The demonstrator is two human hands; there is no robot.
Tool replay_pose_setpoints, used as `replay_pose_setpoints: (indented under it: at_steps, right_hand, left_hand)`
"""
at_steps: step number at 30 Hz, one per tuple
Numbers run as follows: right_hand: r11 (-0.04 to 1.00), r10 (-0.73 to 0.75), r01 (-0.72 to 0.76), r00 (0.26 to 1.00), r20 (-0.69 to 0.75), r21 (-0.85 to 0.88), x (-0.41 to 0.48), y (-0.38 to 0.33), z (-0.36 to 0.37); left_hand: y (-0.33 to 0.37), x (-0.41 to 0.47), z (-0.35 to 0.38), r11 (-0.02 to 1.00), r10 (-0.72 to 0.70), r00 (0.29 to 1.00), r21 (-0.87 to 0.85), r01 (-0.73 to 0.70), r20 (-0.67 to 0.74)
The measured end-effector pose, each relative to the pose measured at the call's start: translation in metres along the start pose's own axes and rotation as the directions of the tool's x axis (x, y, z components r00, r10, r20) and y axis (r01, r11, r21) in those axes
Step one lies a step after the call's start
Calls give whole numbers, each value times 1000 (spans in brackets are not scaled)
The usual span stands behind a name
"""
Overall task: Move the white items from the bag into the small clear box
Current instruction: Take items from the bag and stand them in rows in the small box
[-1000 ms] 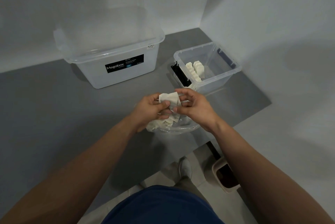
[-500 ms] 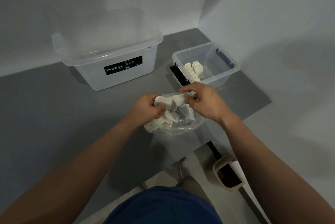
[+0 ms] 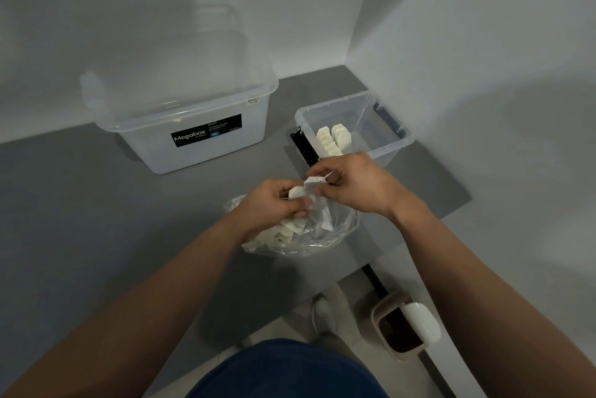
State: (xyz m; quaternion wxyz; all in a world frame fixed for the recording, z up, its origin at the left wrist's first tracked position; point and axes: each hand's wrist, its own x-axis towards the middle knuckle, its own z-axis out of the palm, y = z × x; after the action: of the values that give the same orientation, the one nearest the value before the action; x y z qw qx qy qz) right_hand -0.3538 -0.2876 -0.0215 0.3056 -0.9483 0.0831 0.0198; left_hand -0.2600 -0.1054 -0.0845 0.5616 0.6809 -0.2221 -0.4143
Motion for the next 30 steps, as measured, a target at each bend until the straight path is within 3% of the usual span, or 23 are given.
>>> replay_pose_setpoints:
  at_steps: [8,12,16,19,24,27,30]
  right_hand:
    - [998,3,-2,1000,20,-67,9,22,-27]
    - [999,-24,23,999,-28,-29,13,32,-49]
    - [997,-47,63,961,-272,53,22,47,-77]
    - [996,-72,44,924,-375,-82,43,70,-94]
    - [944,-103,13,961,-256,-329,86,109,-99]
    - [902,30,-9,999,41,-432,114,128,-92]
    - [879,103,37,958,266,-476,134,141,-78]
  left_hand:
    - [18,19,15,982,58,994,184,-41,-89]
    - [23,27,19,999,17,995,48,-12,-100]
    - [24,37,20,994,6,969,-100,-32,-248]
    - [27,41,23,992,24,936,-110,-67,-352]
    - [32,46,28,998,57,908,-7,-65,-415]
    - [35,50,31,996,47,894,-44,-74,-447]
    - [37,56,34,991,53,887,-86,-104,-459]
